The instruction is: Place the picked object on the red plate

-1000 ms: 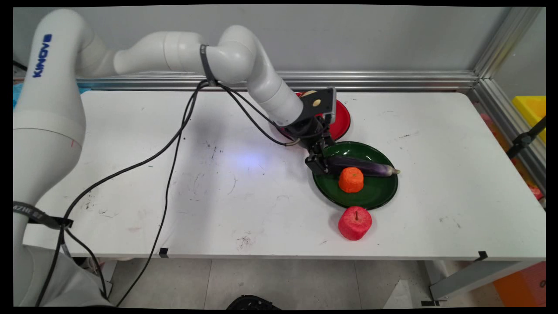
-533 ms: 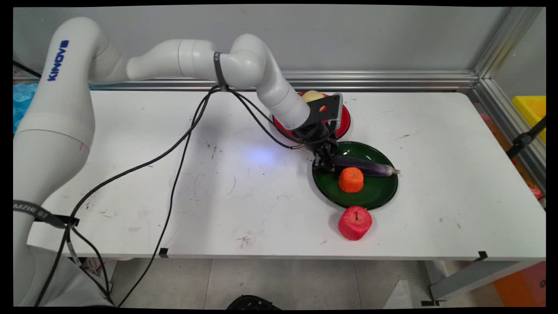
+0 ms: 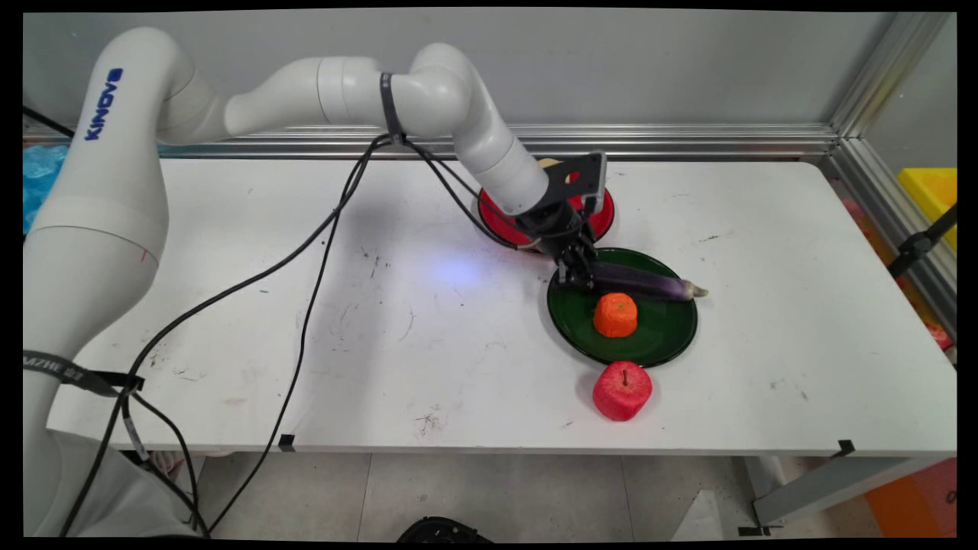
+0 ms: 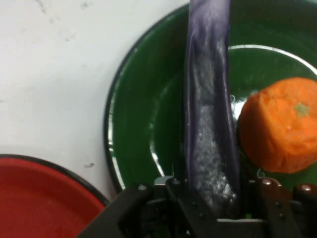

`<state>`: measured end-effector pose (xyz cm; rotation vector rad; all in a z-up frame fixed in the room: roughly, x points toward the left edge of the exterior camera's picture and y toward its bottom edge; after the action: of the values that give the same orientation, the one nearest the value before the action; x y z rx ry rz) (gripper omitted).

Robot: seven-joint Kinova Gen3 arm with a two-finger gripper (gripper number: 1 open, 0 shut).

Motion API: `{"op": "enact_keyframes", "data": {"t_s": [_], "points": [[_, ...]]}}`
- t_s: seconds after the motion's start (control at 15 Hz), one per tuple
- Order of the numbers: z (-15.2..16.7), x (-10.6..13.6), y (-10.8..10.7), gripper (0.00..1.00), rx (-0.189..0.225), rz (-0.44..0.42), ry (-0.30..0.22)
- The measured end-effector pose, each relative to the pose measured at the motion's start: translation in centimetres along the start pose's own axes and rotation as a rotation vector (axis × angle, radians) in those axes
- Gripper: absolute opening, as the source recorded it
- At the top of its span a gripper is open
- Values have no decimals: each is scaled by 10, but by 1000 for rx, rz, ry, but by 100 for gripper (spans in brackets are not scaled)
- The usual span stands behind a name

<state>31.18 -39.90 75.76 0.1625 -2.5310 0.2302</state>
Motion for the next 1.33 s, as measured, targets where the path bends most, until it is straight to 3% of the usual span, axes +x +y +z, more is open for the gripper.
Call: {"op": "enact_keyframes", "data": {"t_s": [0.33, 0.73, 1.33], "points": [[-26, 3, -23, 0, 40, -42, -6], [-48, -20, -55, 0, 112, -76, -64], [-52, -56, -84, 0, 167, -101, -130]]}}
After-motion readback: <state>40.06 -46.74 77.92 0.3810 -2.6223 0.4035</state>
